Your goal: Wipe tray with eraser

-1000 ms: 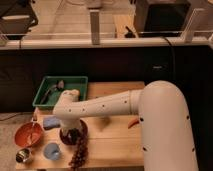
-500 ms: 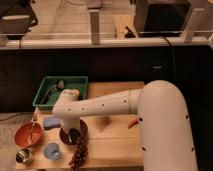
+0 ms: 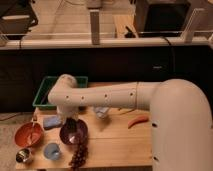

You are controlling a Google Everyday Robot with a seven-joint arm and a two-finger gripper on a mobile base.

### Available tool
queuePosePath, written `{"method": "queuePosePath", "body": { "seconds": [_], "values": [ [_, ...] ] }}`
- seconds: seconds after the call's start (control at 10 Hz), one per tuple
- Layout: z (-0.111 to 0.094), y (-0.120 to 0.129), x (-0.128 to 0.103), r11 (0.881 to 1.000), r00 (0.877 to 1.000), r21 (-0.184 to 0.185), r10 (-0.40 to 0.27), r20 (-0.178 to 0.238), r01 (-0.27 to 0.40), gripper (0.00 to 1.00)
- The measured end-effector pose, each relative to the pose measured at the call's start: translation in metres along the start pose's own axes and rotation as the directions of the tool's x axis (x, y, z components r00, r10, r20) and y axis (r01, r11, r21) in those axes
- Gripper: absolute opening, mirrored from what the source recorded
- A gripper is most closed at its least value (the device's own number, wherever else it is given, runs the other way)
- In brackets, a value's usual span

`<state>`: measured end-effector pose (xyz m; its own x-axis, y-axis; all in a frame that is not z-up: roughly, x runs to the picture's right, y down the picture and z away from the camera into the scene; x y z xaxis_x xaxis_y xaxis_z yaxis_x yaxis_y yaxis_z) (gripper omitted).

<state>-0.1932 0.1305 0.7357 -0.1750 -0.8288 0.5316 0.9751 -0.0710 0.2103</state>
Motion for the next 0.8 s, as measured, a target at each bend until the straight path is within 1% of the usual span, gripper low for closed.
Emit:
{"method": "queuePosePath", "body": {
  "seconds": [0.1, 0.2, 0.3, 0.4, 0.5, 0.7, 0.8],
  "values": [
    [-0.015, -0.006, 0.018, 1.000, 1.000, 0.007, 0.021, -0.022, -0.021, 0.40],
    [-0.022, -0.012, 0.035, 0.999, 0.999, 0.011, 0.031, -0.038, -0.031, 0.40],
    [-0.023, -0.018, 0.051, 0.999, 0.998, 0.016, 0.036, -0.052, -0.035, 0.40],
    [-0.020, -0.025, 0.067, 0.999, 0.997, 0.020, 0.040, -0.059, -0.038, 0.40],
    [-0.012, -0.033, 0.085, 0.998, 0.997, 0.031, 0.048, -0.064, -0.046, 0.40],
    [-0.001, -0.044, 0.112, 0.997, 0.995, 0.054, 0.067, -0.079, -0.063, 0.40],
    [0.003, -0.053, 0.121, 0.995, 0.994, 0.070, 0.075, -0.084, -0.069, 0.40]
  ]
}}
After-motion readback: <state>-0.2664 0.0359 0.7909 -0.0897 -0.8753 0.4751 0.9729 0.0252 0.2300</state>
